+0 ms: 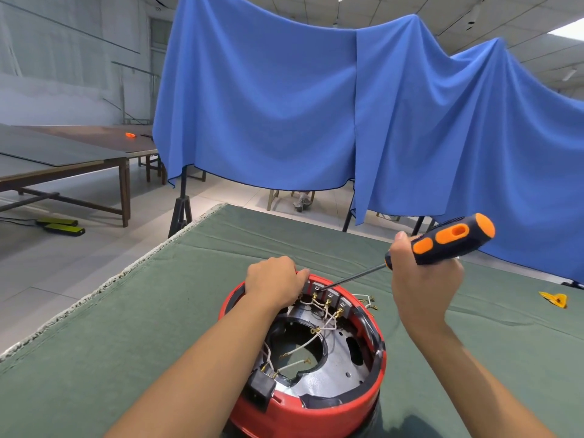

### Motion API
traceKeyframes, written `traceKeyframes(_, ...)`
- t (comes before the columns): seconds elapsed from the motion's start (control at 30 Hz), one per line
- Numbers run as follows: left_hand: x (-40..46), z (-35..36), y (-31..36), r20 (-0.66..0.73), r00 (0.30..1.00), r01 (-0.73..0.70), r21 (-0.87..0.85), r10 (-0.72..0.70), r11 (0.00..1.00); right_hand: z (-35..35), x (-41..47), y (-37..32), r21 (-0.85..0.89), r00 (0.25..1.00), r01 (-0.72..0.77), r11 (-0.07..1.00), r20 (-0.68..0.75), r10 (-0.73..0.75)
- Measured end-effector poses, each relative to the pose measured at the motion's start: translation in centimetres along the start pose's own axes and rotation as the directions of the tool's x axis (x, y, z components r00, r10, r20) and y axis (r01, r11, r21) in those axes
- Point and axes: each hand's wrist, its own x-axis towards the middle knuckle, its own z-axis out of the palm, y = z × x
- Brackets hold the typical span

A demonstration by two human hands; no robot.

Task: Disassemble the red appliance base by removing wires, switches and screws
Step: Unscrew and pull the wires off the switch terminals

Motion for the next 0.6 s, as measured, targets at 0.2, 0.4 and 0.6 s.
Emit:
traceKeyframes(0.2, -0.1, -0.1, 0.1, -0.001, 1.000, 0.006, 0.009, -0.006, 1.000, 1.4, 2.2, -0.2, -0.075, 0.999, 0.014, 0.997, 0.043, -0.011)
traceKeyframes(0.4, 0.0, -0.1, 0.3, -0.002, 1.000, 0.020, 0.004, -0.020, 1.000, 2.1, 4.7, 2.2, -0.139, 0.975, -0.217, 0.966, 0.016, 0.221)
traceKeyframes(0.6, 0.1, -0.1, 0.3, -0.004, 1.000, 0.018, -0.003, -0.018, 1.000, 2.8, 5.3, 3.9, -0.135, 0.926, -0.378, 0.916, -0.047, 0.375)
